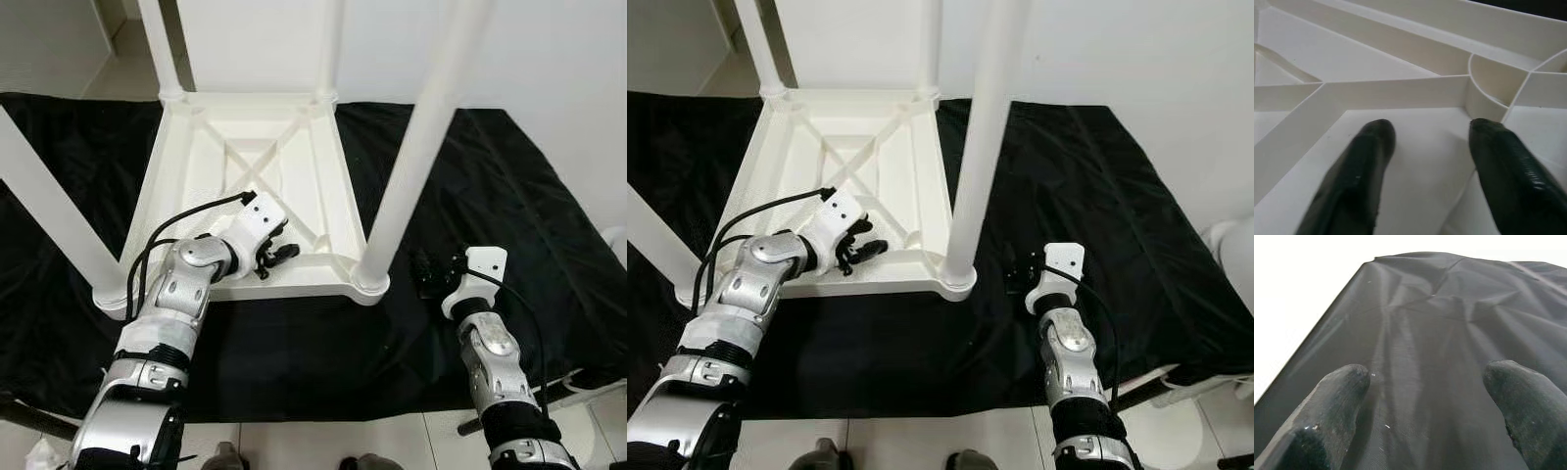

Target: Building children table

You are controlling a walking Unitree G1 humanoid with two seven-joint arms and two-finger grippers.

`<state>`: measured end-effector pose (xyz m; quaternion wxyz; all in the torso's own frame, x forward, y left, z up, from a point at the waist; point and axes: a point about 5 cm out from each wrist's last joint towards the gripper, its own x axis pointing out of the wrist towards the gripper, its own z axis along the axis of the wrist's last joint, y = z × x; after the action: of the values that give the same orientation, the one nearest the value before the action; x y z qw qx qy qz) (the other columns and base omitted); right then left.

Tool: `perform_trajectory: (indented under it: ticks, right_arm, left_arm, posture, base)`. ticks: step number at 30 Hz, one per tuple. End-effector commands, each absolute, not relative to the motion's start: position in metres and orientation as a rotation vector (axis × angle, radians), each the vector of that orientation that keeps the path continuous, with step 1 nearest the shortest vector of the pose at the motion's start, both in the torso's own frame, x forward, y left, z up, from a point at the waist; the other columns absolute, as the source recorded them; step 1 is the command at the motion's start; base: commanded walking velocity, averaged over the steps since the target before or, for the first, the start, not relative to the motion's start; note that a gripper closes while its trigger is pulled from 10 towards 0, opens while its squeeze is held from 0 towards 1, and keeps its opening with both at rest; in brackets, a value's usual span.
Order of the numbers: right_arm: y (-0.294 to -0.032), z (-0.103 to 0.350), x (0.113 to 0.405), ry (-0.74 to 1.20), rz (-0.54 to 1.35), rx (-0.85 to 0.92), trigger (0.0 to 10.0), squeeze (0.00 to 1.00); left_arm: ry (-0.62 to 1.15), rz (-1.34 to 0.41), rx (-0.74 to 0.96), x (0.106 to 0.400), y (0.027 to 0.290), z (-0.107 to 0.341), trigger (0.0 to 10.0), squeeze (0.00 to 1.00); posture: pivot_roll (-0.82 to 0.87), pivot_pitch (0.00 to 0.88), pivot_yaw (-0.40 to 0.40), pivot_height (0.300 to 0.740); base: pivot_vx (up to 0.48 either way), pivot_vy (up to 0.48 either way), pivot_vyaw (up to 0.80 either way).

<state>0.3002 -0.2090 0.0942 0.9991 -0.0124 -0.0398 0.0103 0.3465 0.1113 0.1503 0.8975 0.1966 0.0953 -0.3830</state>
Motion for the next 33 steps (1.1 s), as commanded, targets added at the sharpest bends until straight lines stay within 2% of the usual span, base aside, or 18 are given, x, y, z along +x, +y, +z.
perform_trajectory:
  ticks: [1, 5, 6, 7, 8, 18, 24, 33]
  right_arm:
    - [-0.212, 0.088, 0.295, -0.061, 0.003, -0.011, 10.0, 0.0]
    - [-0.212, 0.086, 0.292, -0.058, -0.004, -0.007, 10.0, 0.0]
    - [-0.212, 0.085, 0.29, -0.056, -0.007, -0.006, 10.0, 0.0]
    - [-0.212, 0.085, 0.29, -0.056, -0.007, -0.006, 10.0, 0.0]
    - [-0.212, 0.084, 0.289, -0.055, -0.008, -0.006, 10.0, 0.0]
    - [-0.212, 0.082, 0.287, -0.05, -0.015, -0.003, 10.0, 0.0]
    - [-0.21, 0.08, 0.284, -0.047, -0.019, 0.001, 10.0, 0.0]
    - [-0.21, 0.08, 0.283, -0.048, -0.02, 0.001, 10.0, 0.0]
  left_arm:
    - [0.185, -0.772, 0.343, 0.346, 0.106, 0.152, 10.0, 1.0]
    - [0.16, -0.802, 0.281, 0.346, 0.102, 0.158, 10.0, 1.0]
    - [0.155, -0.82, 0.257, 0.346, 0.101, 0.16, 10.0, 0.64]
    - [0.155, -0.82, 0.257, 0.346, 0.101, 0.16, 10.0, 0.64]
    - [0.149, -0.838, 0.25, 0.345, 0.1, 0.161, 10.0, 0.0]
    - [0.114, -0.902, 0.182, 0.342, 0.102, 0.169, 10.0, 0.0]
    - [0.125, -1.039, 0.269, 0.33, 0.107, 0.166, 10.0, 0.0]
    - [0.161, -1.054, 0.296, 0.329, 0.109, 0.161, 10.0, 0.0]
  posture:
    - [0.03, 0.03, -0.003, 0.74]
    - [0.03, 0.03, 0.0, 0.74]
    - [0.02, 0.03, 0.002, 0.74]
    - [0.02, 0.03, 0.002, 0.74]
    - [0.02, 0.029, 0.003, 0.74]
    - [0.02, 0.022, 0.002, 0.74]
    - [0.02, 0.01, 0.004, 0.74]
    - [0.02, 0.008, 0.004, 0.74]
  base:
    - [0.0, 0.0, 0.0]
    - [0.0, 0.0, 0.0]
    - [0.0, 0.0, 0.0]
    - [0.0, 0.0, 0.0]
    - [0.0, 0.0, 0.0]
    - [0.0, 0.0, 0.0]
    - [0.0, 0.0, 0.0]
    - [0.0, 0.0, 0.0]
